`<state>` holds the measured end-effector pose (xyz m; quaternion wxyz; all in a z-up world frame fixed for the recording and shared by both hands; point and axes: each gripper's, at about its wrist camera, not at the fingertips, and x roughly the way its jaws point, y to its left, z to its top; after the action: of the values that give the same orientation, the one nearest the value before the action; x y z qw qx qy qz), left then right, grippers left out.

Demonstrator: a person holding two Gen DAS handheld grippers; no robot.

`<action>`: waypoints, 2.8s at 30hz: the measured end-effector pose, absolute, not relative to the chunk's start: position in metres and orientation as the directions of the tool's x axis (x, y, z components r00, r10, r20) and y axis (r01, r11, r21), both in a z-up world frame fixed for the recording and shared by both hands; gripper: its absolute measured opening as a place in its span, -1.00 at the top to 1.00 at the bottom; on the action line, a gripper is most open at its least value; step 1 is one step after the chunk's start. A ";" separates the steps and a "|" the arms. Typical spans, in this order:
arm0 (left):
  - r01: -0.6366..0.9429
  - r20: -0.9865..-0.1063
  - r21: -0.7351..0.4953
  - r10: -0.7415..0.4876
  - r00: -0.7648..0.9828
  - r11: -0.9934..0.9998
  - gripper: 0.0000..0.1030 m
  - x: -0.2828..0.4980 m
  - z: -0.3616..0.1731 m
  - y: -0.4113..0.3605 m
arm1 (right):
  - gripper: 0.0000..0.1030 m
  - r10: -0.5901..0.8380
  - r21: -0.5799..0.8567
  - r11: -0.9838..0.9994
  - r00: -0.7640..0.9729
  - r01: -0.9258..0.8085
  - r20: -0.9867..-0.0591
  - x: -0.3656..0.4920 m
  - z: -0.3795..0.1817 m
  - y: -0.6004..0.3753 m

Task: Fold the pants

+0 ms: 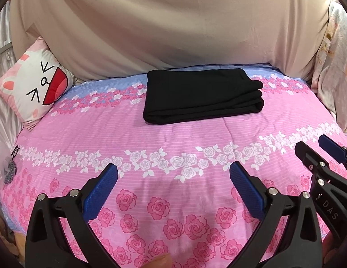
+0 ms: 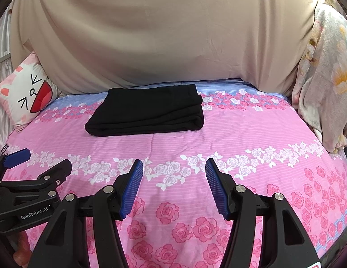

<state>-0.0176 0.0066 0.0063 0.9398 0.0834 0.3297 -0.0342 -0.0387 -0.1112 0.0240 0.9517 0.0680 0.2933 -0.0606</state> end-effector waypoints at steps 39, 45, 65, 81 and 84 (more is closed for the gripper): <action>0.119 -0.583 0.169 0.002 0.812 0.978 -0.91 -0.024 0.015 0.008 | -0.11 -0.085 0.079 0.985 0.835 0.151 -0.544 -0.042 0.037 -0.108; 0.119 -0.584 0.168 0.001 0.812 0.978 -0.91 -0.026 0.015 0.008 | -0.11 -0.085 0.081 0.985 0.835 0.153 -0.543 -0.043 0.037 -0.108; 0.118 -0.585 0.167 0.002 0.811 0.979 -0.91 -0.026 0.014 0.010 | -0.11 -0.087 0.083 0.984 0.834 0.157 -0.545 -0.044 0.034 -0.108; 0.123 -0.584 0.169 -0.002 0.812 0.978 -0.91 -0.027 0.014 0.010 | -0.11 -0.088 0.082 0.984 0.834 0.158 -0.545 -0.044 0.034 -0.108; 0.122 -0.584 0.168 -0.001 0.812 0.978 -0.91 -0.027 0.014 0.010 | -0.11 -0.087 0.082 0.984 0.833 0.157 -0.546 -0.044 0.034 -0.108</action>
<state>-0.0273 0.0103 0.0140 0.9467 0.0990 0.3049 -0.0326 -0.0439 -0.1081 0.0341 0.9554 0.0616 0.2817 -0.0639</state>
